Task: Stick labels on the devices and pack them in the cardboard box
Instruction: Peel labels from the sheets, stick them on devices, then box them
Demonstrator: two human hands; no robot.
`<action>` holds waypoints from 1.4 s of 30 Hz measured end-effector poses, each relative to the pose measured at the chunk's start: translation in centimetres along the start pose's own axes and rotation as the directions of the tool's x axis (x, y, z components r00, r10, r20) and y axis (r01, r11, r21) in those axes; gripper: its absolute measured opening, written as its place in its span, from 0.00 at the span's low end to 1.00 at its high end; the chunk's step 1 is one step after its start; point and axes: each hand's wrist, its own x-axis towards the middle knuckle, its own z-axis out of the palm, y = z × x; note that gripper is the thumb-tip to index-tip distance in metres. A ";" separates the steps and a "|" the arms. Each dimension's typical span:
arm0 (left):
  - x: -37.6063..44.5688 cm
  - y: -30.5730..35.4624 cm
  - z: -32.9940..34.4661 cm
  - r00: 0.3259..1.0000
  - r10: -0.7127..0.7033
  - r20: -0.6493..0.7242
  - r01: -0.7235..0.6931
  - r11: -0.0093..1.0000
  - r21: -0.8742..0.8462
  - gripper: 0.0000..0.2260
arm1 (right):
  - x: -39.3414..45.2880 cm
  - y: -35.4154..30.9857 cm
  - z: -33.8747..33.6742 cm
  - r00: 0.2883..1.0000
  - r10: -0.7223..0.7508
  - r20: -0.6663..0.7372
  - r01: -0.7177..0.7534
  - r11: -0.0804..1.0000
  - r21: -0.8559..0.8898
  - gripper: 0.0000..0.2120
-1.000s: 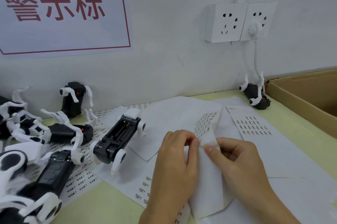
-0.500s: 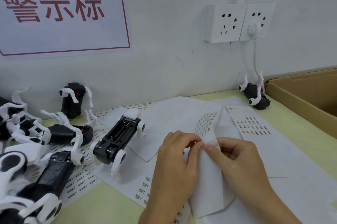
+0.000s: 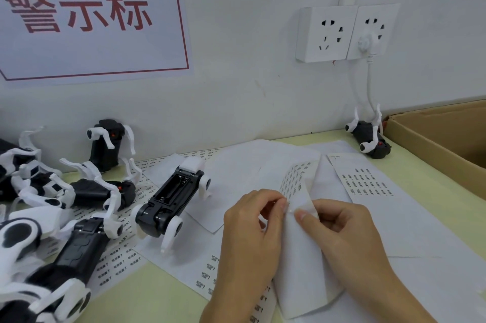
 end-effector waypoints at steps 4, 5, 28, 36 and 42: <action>0.0 -0.1 0.0 1.000 -0.029 -0.007 0.029 0.999 -0.038 0.06 | 0.0 0.0 0.0 1.000 0.020 -0.003 -0.020 1.000 0.008 0.12; 0.0 0.0 0.0 0.999 -0.050 -0.007 0.050 0.998 -0.050 0.05 | 0.1 0.0 0.0 1.000 0.020 -0.005 -0.020 1.000 0.013 0.12; 0.7 1.2 -0.7 0.636 -0.584 0.504 0.717 0.205 -0.667 0.12 | 0.2 1.0 0.3 0.994 -0.085 -0.068 0.081 0.995 -0.061 0.11; 0.5 1.0 -0.7 0.688 -0.562 0.459 0.686 0.296 -0.665 0.10 | 0.1 0.7 0.5 0.994 -0.098 -0.051 0.097 0.995 -0.032 0.13; 0.5 0.8 -0.9 0.746 -0.513 0.425 0.653 0.434 -0.621 0.07 | 0.2 0.9 0.4 0.991 -0.111 -0.068 0.108 0.993 -0.049 0.11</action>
